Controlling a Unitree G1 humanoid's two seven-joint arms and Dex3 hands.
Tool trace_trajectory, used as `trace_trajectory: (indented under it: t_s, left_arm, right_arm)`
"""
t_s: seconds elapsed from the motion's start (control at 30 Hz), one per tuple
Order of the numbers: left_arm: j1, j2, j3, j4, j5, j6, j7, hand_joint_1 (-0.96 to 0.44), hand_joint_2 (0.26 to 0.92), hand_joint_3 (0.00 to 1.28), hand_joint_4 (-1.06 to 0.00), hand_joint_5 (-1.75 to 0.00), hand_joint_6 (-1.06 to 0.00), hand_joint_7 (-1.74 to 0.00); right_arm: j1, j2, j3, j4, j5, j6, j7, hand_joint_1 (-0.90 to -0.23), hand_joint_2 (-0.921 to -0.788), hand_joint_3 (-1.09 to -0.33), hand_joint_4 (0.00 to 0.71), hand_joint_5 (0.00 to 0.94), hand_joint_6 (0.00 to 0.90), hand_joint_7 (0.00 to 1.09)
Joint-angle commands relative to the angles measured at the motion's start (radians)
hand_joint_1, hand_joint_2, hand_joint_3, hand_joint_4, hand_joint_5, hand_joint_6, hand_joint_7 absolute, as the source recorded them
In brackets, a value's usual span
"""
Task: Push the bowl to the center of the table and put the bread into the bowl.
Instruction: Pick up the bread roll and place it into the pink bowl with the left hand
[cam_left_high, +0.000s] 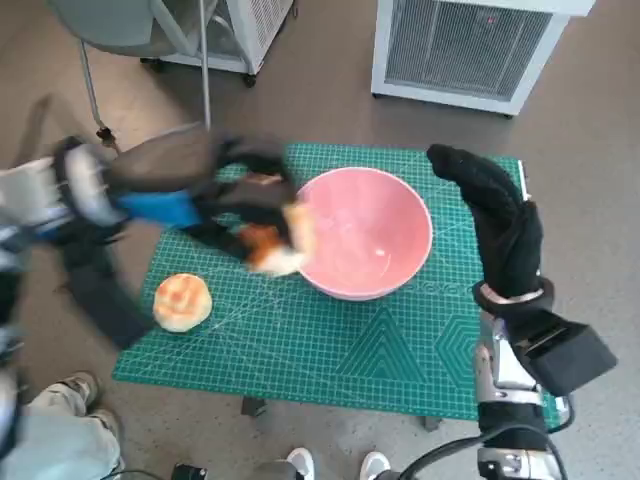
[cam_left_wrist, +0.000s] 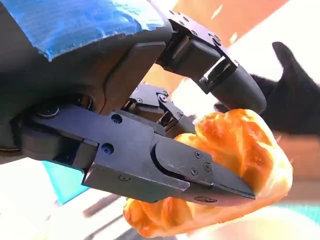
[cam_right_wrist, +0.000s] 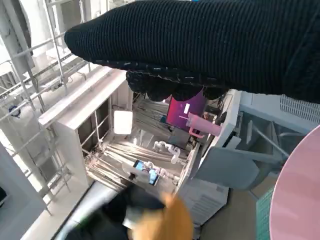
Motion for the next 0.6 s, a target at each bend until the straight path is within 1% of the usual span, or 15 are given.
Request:
trace_trajectory:
  t_s: [0.03, 0.17, 0.2, 0.4, 0.47, 0.6]
  left_arm:
    - [-0.067, -0.106, -0.042, 0.077, 0.035, 0.055, -0.054, 0.00, 0.921, 0.11, -0.63, -1.14, -0.59, -1.28]
    - [-0.117, -0.186, -0.091, 0.171, 0.100, 0.108, -0.026, 0.00, 0.921, 0.11, -0.64, -1.12, -0.59, -1.29]
    - [-0.128, -0.200, -0.102, 0.194, 0.114, 0.116, -0.014, 0.00, 0.921, 0.10, -0.65, -1.11, -0.59, -1.29]
    - [-0.185, -0.289, -0.188, 0.359, 0.213, 0.196, 0.095, 0.00, 0.921, 0.08, -0.70, -1.06, -0.60, -1.28]
    - [-0.197, -0.311, -0.210, 0.405, 0.225, 0.213, 0.112, 0.00, 0.920, 0.08, -0.70, -1.05, -0.60, -1.28]
    - [-0.204, -0.345, -0.246, 0.473, 0.233, 0.247, 0.117, 0.00, 0.920, 0.08, -0.70, -1.04, -0.61, -1.29]
  right_arm:
    - [0.013, -0.014, -0.004, 0.005, 0.005, 0.017, 0.010, -0.652, -0.921, -0.818, 0.242, 0.004, -0.001, 0.67]
    - [0.015, -0.019, -0.006, -0.003, 0.006, 0.023, 0.010, -0.651, -0.921, -0.821, 0.239, 0.003, -0.001, 0.66]
    - [0.016, -0.019, -0.006, -0.006, 0.005, 0.024, 0.009, -0.652, -0.921, -0.822, 0.238, 0.002, -0.001, 0.66]
    - [0.023, -0.024, -0.006, -0.021, 0.006, 0.032, 0.006, -0.658, -0.921, -0.823, 0.236, 0.001, -0.001, 0.66]
    - [0.025, -0.025, -0.006, -0.026, 0.006, 0.034, 0.005, -0.659, -0.921, -0.823, 0.236, 0.001, -0.001, 0.66]
    - [0.032, -0.026, -0.008, -0.041, 0.007, 0.041, 0.002, -0.660, -0.921, -0.824, 0.236, 0.001, -0.001, 0.66]
